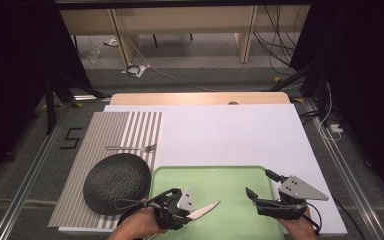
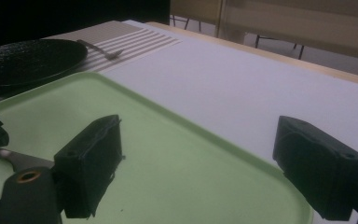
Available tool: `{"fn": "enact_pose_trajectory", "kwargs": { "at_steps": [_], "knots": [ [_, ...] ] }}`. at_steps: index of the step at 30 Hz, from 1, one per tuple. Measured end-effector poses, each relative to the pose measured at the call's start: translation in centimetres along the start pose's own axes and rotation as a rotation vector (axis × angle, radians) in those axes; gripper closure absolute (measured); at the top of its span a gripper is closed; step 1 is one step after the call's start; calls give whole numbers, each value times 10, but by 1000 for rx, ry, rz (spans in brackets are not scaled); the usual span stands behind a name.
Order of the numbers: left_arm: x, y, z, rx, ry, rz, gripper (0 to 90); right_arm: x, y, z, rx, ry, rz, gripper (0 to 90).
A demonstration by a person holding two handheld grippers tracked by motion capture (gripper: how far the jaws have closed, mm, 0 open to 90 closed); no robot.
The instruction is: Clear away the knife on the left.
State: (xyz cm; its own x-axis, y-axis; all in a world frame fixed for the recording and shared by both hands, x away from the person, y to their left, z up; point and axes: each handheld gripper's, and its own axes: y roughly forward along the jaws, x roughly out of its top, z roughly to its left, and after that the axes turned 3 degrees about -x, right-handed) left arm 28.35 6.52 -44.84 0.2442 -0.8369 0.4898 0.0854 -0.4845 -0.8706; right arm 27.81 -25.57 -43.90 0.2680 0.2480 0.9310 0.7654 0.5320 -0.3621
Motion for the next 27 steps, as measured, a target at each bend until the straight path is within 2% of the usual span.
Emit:
{"fn": "enact_pose_trajectory", "kwargs": {
  "at_steps": [6, 10, 12, 15, 18, 22, 27],
  "knots": [
    [0, 7, -5, -1, 26, 5, 885, 0, 0, 0, 1, 0, -1, 165],
    [-1, 11, -5, -3, 37, 27, 889, 0, 0, 0, 1, -1, 1, 166],
    [-1, 14, -6, 0, 32, 22, 890, 0, 0, 0, 1, -1, 2, 166],
    [-2, 16, -5, 20, 42, 41, 892, 0, 0, 0, 1, -1, 3, 166],
    [-4, 18, -3, 17, 36, 40, 893, 0, 0, 1, 4, -2, 2, 166],
    [-4, 17, -1, 34, 32, 41, 893, 0, 0, 1, 5, -1, 3, 166],
    [-7, 17, 4, 51, 4, 24, 893, 0, 0, 1, 5, -3, 6, 167]
  ]
}}
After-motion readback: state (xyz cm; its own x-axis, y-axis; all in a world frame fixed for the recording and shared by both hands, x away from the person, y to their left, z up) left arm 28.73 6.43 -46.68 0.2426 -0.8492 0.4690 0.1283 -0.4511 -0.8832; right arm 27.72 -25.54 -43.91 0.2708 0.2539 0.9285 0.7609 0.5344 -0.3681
